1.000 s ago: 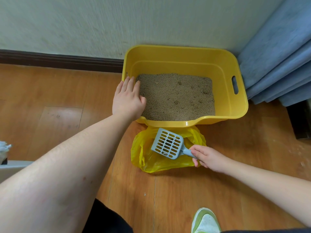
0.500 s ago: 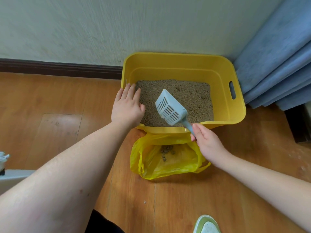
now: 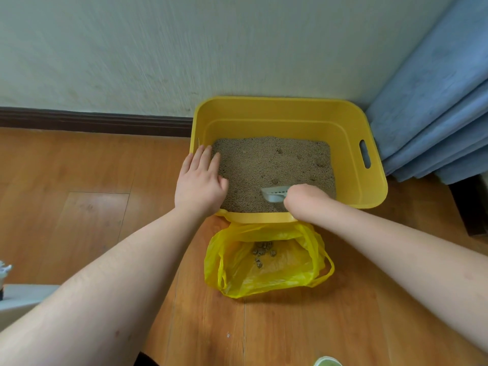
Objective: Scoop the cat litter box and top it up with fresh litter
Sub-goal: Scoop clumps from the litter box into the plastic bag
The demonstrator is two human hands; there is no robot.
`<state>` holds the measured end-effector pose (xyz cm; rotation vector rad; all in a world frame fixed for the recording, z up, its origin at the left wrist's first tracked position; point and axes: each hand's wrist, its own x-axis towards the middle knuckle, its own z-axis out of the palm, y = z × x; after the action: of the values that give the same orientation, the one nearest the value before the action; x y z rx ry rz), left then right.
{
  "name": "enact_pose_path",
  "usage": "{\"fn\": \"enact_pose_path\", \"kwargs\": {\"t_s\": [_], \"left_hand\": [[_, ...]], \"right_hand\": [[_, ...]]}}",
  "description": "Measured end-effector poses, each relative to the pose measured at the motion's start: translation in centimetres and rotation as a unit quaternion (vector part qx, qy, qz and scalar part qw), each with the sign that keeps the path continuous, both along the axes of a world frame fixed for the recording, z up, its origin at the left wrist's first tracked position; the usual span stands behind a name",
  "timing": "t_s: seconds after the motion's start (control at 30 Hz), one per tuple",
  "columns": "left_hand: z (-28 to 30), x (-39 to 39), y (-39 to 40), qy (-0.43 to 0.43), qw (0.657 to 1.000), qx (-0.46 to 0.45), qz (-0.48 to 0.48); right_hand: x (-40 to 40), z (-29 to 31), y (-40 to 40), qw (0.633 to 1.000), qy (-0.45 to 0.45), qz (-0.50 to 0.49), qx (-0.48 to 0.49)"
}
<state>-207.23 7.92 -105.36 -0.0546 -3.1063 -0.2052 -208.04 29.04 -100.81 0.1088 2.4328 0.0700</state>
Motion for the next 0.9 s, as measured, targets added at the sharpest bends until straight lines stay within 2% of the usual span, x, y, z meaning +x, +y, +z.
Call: {"fn": "enact_pose_path", "kwargs": {"t_s": [0.17,0.37,0.47,0.63,0.73,0.9], "left_hand": [[-0.1,0.0,0.1,0.004,1.0,0.006,0.004],[-0.1,-0.2,0.1,0.002,1.0,0.006,0.008],[-0.1,-0.1,0.1,0.002,1.0,0.008,0.009],[0.1,-0.1,0.0,0.006,1.0,0.015,0.016],[0.2,-0.1,0.0,-0.001,1.0,0.008,0.013],[0.1,-0.2,0.1,-0.008,1.0,-0.014,-0.007]], "right_hand": [[-0.6,-2.6,-1.1,1.0,-0.003,0.011,0.013],[-1.3,-5.6,-1.4,0.999,-0.028,-0.025,-0.008],[-1.9,-7.0,-1.6,0.997,-0.012,-0.08,0.003],[-3.1,-7.8,-1.8,0.996,0.011,-0.069,-0.047],[-4.0,-8.3,-2.4,0.992,0.023,-0.119,-0.027],[-5.4,-9.5,-2.4,0.986,0.048,-0.148,-0.056]]}}
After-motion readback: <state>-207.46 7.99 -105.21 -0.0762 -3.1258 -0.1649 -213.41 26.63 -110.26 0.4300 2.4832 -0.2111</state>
